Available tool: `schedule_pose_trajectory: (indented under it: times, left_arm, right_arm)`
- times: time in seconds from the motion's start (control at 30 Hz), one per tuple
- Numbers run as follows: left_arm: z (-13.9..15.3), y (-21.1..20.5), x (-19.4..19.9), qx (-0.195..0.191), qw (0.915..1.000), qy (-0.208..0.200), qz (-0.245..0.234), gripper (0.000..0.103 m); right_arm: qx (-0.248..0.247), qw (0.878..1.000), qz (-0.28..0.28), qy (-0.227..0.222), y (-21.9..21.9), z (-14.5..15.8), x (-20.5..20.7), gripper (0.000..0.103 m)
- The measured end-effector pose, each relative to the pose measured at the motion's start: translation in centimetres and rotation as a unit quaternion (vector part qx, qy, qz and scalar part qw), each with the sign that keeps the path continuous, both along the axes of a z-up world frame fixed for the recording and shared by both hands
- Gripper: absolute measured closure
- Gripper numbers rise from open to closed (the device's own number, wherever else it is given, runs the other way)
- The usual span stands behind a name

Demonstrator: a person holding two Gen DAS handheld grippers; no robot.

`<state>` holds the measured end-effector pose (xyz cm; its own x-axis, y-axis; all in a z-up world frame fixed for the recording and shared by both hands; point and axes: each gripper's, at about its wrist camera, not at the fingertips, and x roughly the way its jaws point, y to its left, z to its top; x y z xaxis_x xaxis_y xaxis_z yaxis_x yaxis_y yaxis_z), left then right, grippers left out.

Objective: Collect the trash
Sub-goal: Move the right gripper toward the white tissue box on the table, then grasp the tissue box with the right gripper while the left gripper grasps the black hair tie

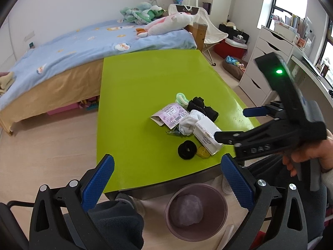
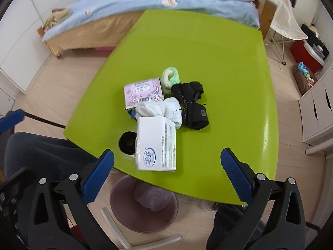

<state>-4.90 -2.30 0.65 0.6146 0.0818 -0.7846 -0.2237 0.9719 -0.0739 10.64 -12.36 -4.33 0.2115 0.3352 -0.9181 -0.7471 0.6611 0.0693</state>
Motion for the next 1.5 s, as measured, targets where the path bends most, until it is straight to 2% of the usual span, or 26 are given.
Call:
schedule_pose_trajectory:
  times: [0.2,0.27,0.3,0.37,0.43,0.5,0.57,0.97,1.17,1.5]
  left_arm:
    - [-0.5,0.1,-0.2,-0.005,0.9999,0.012,0.001,0.005]
    - [-0.6,0.0,-0.2,-0.006,0.9999,0.014,0.000,0.005]
    - [-0.6,-0.1,-0.2,-0.006,0.9999,0.015,-0.001,0.005]
    - [-0.6,0.0,-0.1,-0.006,0.9998,0.016,-0.003,0.005]
    - [-0.6,-0.1,0.0,-0.007,0.9998,0.017,-0.004,0.005]
    - [-0.6,0.0,0.2,-0.009,0.9998,0.017,-0.004,0.005]
    - [-0.7,0.0,0.4,-0.009,0.9998,0.018,-0.005,0.005]
    - [-1.7,-0.4,3.4,-0.012,0.9989,0.036,-0.026,0.005]
    - [-3.4,-0.6,6.0,-0.017,0.9965,0.074,-0.036,0.005]
    - [-7.6,-0.5,9.9,-0.028,0.9891,0.144,-0.011,0.005]
  right_arm:
    - [-0.021,1.000,0.018,0.014,1.9,-1.8,0.2,0.004]
    - [-0.027,0.999,0.021,0.020,2.3,-2.3,0.4,0.018]
    - [-0.030,0.999,0.020,0.024,2.4,-2.6,0.5,0.029]
    - [-0.032,0.999,0.019,0.029,2.4,-2.9,0.7,0.033]
    - [-0.031,0.999,0.018,0.029,2.3,-3.0,1.0,0.054]
    - [-0.028,0.999,0.014,0.023,1.9,-2.8,1.0,0.065]
    - [-0.017,1.000,0.011,0.021,1.5,-2.6,0.9,0.069]
    - [0.046,0.998,-0.030,0.013,-2.9,0.9,0.9,0.071]
    - [0.060,0.997,-0.047,0.012,-5.0,1.7,0.5,0.071]
    - [0.064,0.996,-0.060,0.022,-7.0,1.0,0.4,0.071]
